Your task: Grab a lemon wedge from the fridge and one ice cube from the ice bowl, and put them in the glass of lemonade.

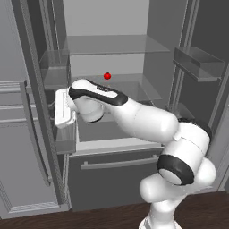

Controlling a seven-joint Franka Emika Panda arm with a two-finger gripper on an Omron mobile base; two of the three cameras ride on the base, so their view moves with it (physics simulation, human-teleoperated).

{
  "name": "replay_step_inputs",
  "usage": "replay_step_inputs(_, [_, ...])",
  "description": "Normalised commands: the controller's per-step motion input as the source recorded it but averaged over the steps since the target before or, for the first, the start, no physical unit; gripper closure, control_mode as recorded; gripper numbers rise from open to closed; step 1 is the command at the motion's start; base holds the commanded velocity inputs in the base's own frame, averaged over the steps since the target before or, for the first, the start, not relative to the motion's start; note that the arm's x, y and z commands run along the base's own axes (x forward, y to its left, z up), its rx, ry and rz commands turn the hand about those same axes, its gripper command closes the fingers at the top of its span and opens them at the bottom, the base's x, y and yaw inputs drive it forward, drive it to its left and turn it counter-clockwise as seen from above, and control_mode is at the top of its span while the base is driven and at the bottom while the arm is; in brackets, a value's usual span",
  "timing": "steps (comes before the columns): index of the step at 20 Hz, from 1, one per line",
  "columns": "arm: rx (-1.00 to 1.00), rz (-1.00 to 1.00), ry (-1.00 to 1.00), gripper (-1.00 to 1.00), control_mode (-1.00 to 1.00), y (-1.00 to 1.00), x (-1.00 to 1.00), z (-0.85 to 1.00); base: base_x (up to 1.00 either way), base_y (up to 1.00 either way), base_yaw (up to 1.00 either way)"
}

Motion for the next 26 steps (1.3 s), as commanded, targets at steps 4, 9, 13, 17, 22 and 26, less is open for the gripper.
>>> replay_step_inputs(4, [0.00,-0.19,-0.02,-1.00,-1.00,-0.19,-0.90,0.06,0.00,0.00,0.00])
replay_step_inputs(9, [0.00,-0.28,0.00,-1.00,-1.00,-0.63,-0.81,0.15,0.00,0.00,0.00])
replay_step_inputs(13, [0.00,-0.31,0.03,-1.00,-1.00,-0.84,-0.46,0.40,0.00,0.00,0.00])
replay_step_inputs(17, [0.01,-0.32,0.09,-1.00,-1.00,-0.91,-0.32,0.49,0.00,0.00,0.00])
replay_step_inputs(22, [0.00,-0.35,0.23,-1.00,-1.00,-0.93,-0.26,0.49,0.00,0.00,0.00])
replay_step_inputs(26, [0.00,-0.39,0.44,-1.00,-1.00,-0.93,-0.03,0.41,0.00,0.00,0.00])
